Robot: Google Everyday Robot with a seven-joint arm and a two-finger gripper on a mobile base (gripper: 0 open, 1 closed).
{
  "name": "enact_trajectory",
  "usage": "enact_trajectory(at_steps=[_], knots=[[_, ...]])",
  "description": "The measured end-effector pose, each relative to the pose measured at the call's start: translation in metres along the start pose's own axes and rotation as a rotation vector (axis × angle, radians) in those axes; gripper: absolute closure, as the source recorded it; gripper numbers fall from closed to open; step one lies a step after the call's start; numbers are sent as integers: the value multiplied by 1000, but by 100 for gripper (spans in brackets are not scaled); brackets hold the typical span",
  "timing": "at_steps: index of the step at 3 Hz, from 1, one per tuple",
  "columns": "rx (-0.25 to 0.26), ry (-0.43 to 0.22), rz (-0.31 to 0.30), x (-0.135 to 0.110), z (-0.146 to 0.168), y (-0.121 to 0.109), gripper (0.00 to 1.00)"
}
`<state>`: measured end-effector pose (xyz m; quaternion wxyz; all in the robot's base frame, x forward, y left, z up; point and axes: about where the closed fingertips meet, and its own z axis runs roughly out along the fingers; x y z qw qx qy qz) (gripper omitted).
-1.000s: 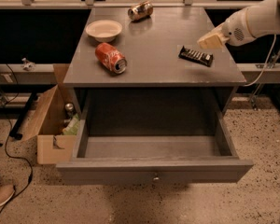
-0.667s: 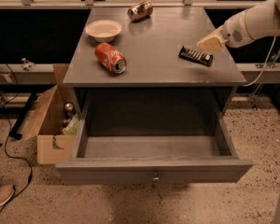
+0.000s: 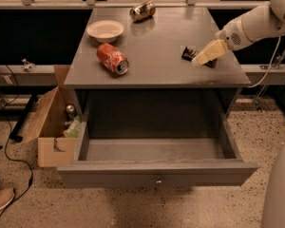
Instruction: Place rxbar chocolate into top drawer
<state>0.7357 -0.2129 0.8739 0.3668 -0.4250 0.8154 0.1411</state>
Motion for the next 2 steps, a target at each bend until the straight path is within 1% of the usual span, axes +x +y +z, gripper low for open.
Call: enact_trajectory(at_steps=[1, 2], knots=[[-14, 42, 38, 12, 19, -7, 0], [-20, 66, 75, 22, 33, -12, 0]])
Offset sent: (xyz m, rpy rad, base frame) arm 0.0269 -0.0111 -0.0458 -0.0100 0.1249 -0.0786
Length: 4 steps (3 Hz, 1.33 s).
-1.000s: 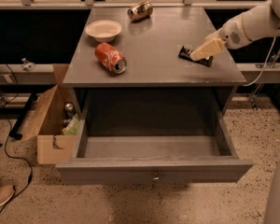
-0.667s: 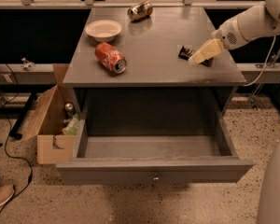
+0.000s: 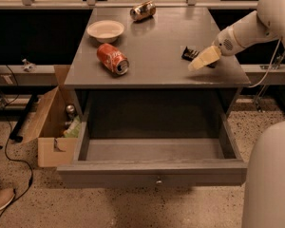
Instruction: Place rxbar chocolate into top drawer
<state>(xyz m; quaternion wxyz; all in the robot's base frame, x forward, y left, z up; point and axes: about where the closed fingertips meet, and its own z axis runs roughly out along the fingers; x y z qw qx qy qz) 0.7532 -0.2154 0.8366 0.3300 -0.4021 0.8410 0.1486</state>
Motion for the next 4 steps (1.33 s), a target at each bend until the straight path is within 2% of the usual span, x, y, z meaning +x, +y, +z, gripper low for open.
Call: enact_trajectory(at_steps=[1, 2, 3, 4], knots=[[-14, 19, 8, 1, 14, -1, 0], [-26, 29, 7, -2, 24, -1, 17], [-36, 35, 5, -5, 28, 0, 48], [-36, 35, 5, -7, 25, 0, 71]])
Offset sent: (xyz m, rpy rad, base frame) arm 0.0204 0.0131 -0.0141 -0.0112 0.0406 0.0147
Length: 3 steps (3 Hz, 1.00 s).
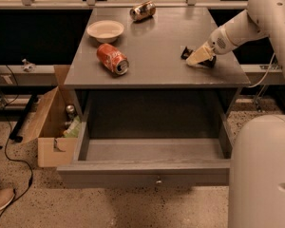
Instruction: Place rxbar chocolate into top drawer
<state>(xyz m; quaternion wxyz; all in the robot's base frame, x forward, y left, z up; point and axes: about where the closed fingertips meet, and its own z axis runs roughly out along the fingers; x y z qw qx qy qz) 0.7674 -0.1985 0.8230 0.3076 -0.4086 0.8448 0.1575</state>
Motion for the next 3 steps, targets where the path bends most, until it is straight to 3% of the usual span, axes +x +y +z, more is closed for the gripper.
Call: enact_trajectory(at_steps=[1, 2, 3], knots=[[2, -11, -11, -5, -5, 1, 99], [19, -68, -63, -23, -27, 9, 100], [-6, -171, -150, -37, -65, 36, 100]])
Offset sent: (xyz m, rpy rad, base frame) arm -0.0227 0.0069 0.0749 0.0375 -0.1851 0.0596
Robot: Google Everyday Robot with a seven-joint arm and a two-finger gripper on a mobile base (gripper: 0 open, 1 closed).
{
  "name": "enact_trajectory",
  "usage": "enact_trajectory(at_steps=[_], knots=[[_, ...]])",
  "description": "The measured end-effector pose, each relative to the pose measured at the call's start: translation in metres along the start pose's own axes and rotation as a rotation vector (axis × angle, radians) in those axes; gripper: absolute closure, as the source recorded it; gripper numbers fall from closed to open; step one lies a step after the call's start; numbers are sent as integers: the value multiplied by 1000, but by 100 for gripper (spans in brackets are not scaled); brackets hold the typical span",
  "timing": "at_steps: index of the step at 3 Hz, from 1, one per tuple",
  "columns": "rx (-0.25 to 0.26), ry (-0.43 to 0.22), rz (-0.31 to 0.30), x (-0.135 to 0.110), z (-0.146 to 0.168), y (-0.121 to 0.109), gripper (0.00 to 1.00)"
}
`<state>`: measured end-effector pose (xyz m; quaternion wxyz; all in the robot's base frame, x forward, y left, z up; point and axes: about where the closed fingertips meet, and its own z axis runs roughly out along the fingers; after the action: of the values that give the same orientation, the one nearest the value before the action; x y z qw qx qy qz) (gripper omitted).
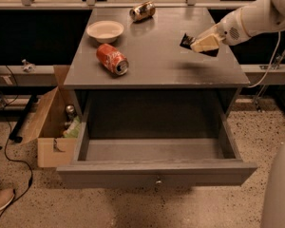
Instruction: Place rxbar chocolate into top drawer
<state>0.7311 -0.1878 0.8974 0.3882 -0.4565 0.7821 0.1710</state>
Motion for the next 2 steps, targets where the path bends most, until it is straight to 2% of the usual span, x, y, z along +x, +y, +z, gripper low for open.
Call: enact_trajectory(at_steps=[1, 2], knots=[[-77, -49, -82, -4, -21, 34, 100], [-152, -63, -100, 8, -35, 83, 100]])
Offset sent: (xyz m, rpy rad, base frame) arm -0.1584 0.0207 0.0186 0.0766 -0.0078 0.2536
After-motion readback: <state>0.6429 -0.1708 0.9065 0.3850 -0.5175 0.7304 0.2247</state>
